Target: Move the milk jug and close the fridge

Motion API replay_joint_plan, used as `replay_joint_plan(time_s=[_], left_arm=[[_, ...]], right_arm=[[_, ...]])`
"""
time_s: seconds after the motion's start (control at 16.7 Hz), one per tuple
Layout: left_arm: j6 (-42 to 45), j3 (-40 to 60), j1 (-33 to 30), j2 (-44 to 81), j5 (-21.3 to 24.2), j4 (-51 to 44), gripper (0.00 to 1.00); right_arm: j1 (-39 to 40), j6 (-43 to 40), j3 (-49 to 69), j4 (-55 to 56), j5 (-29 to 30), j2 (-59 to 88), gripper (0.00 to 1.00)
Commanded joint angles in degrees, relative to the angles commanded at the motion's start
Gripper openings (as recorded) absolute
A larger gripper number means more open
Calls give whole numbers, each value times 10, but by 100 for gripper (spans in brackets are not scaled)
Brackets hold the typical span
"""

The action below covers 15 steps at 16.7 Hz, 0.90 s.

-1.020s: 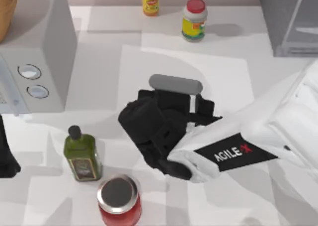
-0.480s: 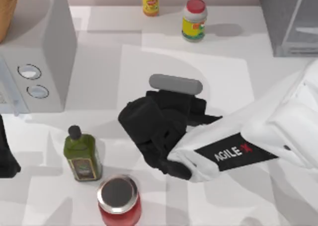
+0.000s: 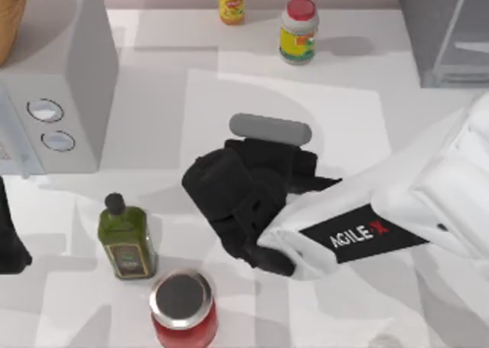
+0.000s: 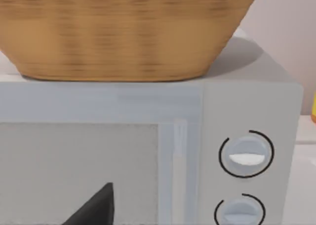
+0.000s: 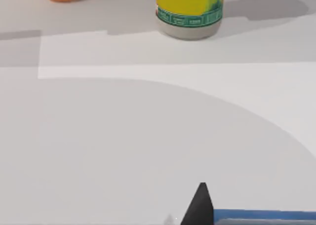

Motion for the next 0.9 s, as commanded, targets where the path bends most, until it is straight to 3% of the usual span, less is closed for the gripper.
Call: replay_joint_plan(time_s=[0.6, 0.9], left_arm=[[0, 0, 0, 0, 0, 0, 100], [0, 0, 0, 0, 0, 0, 100]], right_arm=[[-1, 0, 6, -50, -2, -43, 0], [-84, -56, -70, 30, -90, -100, 0]])
